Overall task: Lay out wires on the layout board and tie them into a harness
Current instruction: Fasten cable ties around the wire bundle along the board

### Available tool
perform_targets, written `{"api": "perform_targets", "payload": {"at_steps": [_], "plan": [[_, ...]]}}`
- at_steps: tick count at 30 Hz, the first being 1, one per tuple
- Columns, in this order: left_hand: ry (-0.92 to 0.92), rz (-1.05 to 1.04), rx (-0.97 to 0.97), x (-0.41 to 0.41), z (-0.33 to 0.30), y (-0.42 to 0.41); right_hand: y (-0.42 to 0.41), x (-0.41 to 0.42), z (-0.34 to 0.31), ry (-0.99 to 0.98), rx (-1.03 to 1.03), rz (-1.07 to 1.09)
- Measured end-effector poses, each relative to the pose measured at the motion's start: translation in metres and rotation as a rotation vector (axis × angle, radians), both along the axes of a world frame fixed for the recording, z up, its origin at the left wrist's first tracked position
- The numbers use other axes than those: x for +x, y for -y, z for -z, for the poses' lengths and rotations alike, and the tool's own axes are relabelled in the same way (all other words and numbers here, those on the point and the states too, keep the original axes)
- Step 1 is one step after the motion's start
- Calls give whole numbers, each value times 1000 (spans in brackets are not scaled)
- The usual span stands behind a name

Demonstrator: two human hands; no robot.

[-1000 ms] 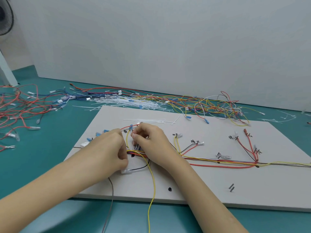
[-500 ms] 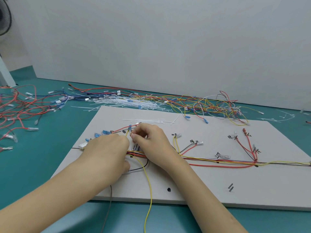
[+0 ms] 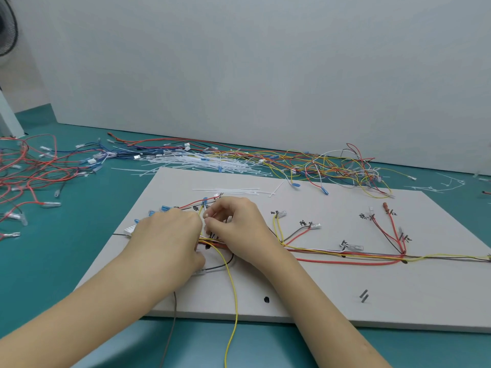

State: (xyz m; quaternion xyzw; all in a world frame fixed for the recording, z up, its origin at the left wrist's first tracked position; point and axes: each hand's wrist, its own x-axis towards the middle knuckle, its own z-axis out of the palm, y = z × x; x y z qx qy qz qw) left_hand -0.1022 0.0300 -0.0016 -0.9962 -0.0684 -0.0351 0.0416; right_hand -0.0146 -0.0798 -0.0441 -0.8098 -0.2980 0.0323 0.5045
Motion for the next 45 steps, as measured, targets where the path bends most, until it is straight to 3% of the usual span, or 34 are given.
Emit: {"api": "perform_targets", "payload": {"at_steps": [7,12,21,36,45], "plan": [[7,-13,205,4,3,15,0,0,0,-5,17,-9],[-122,33,324,7,7,21,0,1,1,-38,46,-4],[-137,55,345,7,8,17,-2,2,3,-49,36,3],[-121,74,74,10,6,-2,-2,2,3,-65,56,-12],[-54,102,-377,14,6,-29,-1,2,1,-60,57,-8]]}}
